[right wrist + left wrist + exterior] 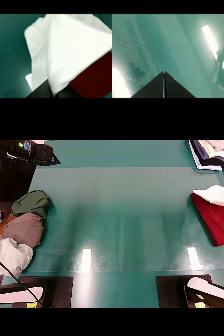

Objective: Fold the shirts.

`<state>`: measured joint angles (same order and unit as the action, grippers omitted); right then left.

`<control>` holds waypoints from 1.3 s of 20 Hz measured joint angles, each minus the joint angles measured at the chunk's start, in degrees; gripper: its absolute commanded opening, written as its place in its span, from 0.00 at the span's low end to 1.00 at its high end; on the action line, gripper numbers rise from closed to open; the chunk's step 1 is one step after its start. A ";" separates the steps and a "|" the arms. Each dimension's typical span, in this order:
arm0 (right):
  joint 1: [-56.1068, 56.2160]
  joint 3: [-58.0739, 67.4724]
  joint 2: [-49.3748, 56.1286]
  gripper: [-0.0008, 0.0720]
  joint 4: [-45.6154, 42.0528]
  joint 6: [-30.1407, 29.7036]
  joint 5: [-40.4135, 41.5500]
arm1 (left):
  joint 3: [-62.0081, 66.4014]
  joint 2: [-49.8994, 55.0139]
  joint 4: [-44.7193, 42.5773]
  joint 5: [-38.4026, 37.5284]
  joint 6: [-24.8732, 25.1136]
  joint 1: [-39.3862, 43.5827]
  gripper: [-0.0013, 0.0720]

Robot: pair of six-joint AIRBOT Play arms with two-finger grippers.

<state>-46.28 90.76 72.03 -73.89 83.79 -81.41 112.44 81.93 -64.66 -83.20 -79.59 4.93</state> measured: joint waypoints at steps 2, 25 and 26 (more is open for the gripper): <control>0.00 -1.70 -0.17 0.05 -5.84 1.64 -2.99 | 0.00 0.00 -0.02 -0.15 0.22 0.00 0.05; 11.41 -10.97 -11.41 0.03 18.69 5.49 -2.45 | 0.00 0.00 0.66 3.26 0.15 0.00 0.05; 14.03 -10.97 -11.74 0.03 18.71 5.40 -2.21 | 0.00 0.00 0.66 3.69 0.13 0.00 0.05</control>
<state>-32.25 79.79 60.29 -55.18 89.19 -83.61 112.44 81.93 -64.01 -79.50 -79.46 4.93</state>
